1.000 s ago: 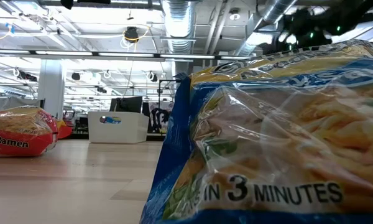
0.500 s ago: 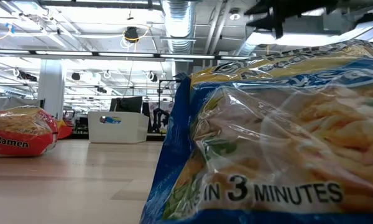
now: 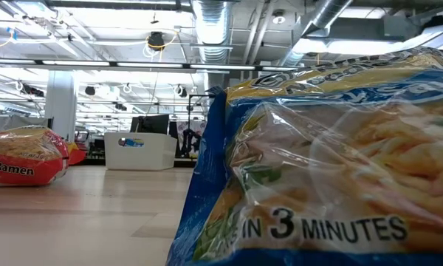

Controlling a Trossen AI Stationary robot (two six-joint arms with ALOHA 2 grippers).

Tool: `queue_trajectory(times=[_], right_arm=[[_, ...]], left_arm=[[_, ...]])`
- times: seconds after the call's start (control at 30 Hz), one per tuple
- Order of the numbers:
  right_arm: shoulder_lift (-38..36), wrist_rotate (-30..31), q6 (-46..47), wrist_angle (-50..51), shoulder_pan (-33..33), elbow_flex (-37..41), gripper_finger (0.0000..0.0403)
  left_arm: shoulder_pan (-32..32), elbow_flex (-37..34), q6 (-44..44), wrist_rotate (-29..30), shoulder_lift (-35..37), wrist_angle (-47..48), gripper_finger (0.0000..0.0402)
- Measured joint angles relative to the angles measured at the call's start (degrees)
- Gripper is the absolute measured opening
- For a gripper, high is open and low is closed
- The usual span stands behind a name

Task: Sort Maruchan noodles
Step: Put the blue noodle pack into the left white bin

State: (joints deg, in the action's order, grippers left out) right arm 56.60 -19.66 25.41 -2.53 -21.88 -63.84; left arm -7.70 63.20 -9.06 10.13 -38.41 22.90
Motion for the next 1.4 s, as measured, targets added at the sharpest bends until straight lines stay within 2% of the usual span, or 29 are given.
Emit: queue_trajectory(times=[0.17, 0.37, 0.47, 0.67, 0.87, 1.17, 1.4], right_arm=[[0.08, -2.75, 7.81, 0.82, 7.87, -0.02, 0.0229], [3.56, -2.73, 12.25, 1.08, 18.76, -0.04, 0.0222], [6.17, -2.69, 13.60, 2.68, 23.23, -0.04, 0.0221], [11.35, -2.52, 19.15, 12.41, 28.68, 0.00, 0.0221], [16.39, -2.60, 19.82, 20.84, 32.64, 0.02, 0.0220], [24.32, -4.43, 20.26, 22.20, 36.46, 0.03, 0.0220], [29.34, -4.42, 20.26, 22.31, 39.77, 0.05, 0.0220]], left_arm=[[0.00, 0.00, -4.91, -6.71, -1.45, 3.89, 0.0130], [0.32, 0.00, -8.68, -19.12, -5.58, 5.59, 0.0130], [1.69, 0.00, -8.70, -21.75, -7.90, 7.99, 0.0130], [5.39, -0.02, -10.88, -22.35, -11.66, 10.11, 0.0130], [10.08, -0.02, -13.39, -21.65, -14.58, 9.29, 0.0130], [14.64, -0.02, -19.33, -21.11, -19.38, 4.96, 0.0130], [17.60, -0.04, -22.68, -18.45, -23.00, 3.24, 0.0130]])
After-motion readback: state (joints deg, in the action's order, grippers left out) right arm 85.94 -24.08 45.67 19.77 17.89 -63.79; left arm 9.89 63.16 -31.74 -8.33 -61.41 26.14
